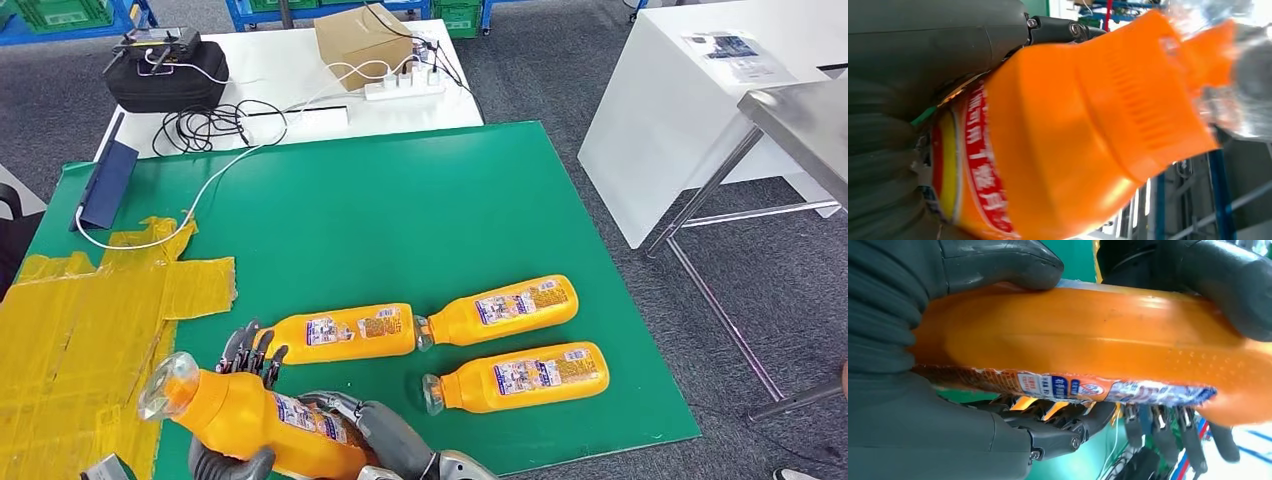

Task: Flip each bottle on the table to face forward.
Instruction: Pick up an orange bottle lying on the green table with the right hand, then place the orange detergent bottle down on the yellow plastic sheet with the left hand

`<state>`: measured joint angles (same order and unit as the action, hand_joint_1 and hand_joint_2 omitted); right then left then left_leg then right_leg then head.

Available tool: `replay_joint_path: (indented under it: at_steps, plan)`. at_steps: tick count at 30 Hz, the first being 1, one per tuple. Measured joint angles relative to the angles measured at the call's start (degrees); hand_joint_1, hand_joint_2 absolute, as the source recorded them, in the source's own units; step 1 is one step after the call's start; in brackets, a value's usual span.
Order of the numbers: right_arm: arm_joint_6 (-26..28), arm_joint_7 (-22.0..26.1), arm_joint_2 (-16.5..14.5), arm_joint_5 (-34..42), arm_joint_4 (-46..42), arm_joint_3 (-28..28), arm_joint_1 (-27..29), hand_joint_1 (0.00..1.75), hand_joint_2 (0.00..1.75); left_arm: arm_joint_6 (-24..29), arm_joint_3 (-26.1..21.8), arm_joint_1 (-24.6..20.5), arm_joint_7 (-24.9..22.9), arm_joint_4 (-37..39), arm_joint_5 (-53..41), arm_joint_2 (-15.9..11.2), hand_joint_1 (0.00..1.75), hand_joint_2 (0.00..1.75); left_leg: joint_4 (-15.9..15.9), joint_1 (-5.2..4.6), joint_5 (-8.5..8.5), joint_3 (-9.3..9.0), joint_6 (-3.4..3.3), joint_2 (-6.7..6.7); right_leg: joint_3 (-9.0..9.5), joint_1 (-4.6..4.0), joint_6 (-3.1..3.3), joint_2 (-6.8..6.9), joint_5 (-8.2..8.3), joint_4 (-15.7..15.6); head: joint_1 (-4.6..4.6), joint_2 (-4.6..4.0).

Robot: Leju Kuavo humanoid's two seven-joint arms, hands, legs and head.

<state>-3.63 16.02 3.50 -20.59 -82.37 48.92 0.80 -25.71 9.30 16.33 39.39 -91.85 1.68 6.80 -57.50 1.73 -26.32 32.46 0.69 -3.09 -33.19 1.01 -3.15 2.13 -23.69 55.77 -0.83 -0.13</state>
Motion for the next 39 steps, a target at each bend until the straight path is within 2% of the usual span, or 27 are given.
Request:
replay_joint_path:
  at_steps: [1, 4, 5, 6, 15, 20, 30, 34, 36, 39]
  plan:
    - [-0.28, 0.08, -0.17, -0.38, 0.27, 0.00, -0.21, 1.75, 1.75, 0.09, 0.50, -0.12, 0.26, 0.38, -0.34, -0.48, 0.08, 1.75, 0.00, 0.00, 0.00, 0.00, 0.00, 0.00, 0.00, 0.00, 0.00, 0.00, 0.00, 0.00, 0.00, 0.00]
    - [-0.59, 0.17, -0.43, -1.09, 1.03, -0.02, -0.60, 1.75, 1.75, 0.64, 1.81, -0.53, 0.69, 1.35, -1.17, -1.77, 1.33, 1.75, 0.00, 0.00, 0.00, 0.01, 0.00, 0.00, 0.00, 0.00, 0.00, 0.00, 0.00, 0.00, 0.00, 0.00]
    - [-0.62, 0.17, -0.44, -1.23, 1.27, -0.04, -0.63, 1.75, 1.75, 0.86, 2.16, -0.63, 0.75, 1.53, -1.43, -2.22, 1.70, 1.75, 0.00, 0.00, 0.00, 0.01, 0.00, 0.00, 0.00, 0.00, 0.00, 0.00, 0.00, 0.00, 0.00, 0.00]
    - [-0.64, 0.19, -0.44, -1.36, 1.49, -0.07, -0.63, 1.75, 1.75, 1.06, 2.48, -0.69, 0.80, 1.62, -1.64, -2.68, 1.75, 1.75, 0.00, 0.00, 0.00, 0.02, 0.00, 0.00, 0.00, 0.00, 0.00, 0.00, 0.00, 0.00, 0.00, 0.00]
    - [-0.72, 0.25, -0.60, -2.41, 2.66, -0.34, -0.70, 1.75, 1.75, 3.06, 4.15, -1.01, 0.85, 1.67, -1.73, -5.07, 1.75, 1.75, 0.00, 0.00, 0.00, 0.01, 0.00, 0.00, 0.00, 0.00, 0.00, 0.00, 0.00, 0.00, 0.00, 0.00]
    - [0.80, -0.29, -0.97, -3.53, 2.73, -0.63, -0.61, 1.75, 1.75, 5.80, 4.06, -1.03, 0.85, 1.49, -2.85, -5.19, 1.75, 1.75, 0.00, 0.00, 0.00, 0.01, 0.00, 0.00, 0.00, 0.00, 0.00, 0.00, 0.00, 0.00, 0.00, 0.00]
    - [1.22, -0.50, -1.05, -3.74, 2.73, -0.72, -0.55, 1.75, 1.75, 6.09, 3.92, -1.03, 0.85, 1.43, -3.00, -5.19, 1.75, 1.75, 0.00, 0.00, 0.00, 0.01, 0.00, 0.00, 0.00, 0.00, 0.00, 0.00, 0.00, 0.00, 0.00, 0.00]
    - [2.86, -0.84, -1.22, -4.18, 2.53, -1.10, -0.34, 0.01, 1.75, 9.36, 3.64, -0.89, 0.67, 0.82, -6.39, -5.15, 1.75, 1.75, 0.00, 0.00, 0.00, 0.02, 0.00, 0.00, 0.00, 0.00, 0.00, 0.00, 0.00, 0.01, 0.00, 0.00]
    - [5.11, -1.73, -1.57, -5.20, 1.54, -1.87, 0.30, 0.00, 1.75, 14.36, 2.80, -0.55, -0.19, -0.95, -11.83, -5.03, 1.75, 1.75, 0.00, 0.01, 0.01, 0.03, 0.00, 0.01, 0.00, -0.01, 0.00, 0.00, 0.00, 0.01, 0.00, 0.00]
    - [7.38, -4.47, -1.93, -7.88, -1.75, -3.76, 1.06, 0.00, 1.75, 24.83, -0.02, -0.05, -2.79, -5.36, -24.61, -4.97, 1.75, 1.75, 0.00, 0.02, 0.01, 0.05, 0.01, -0.01, -0.01, -0.02, 0.00, 0.00, 0.00, 0.02, 0.00, 0.00]
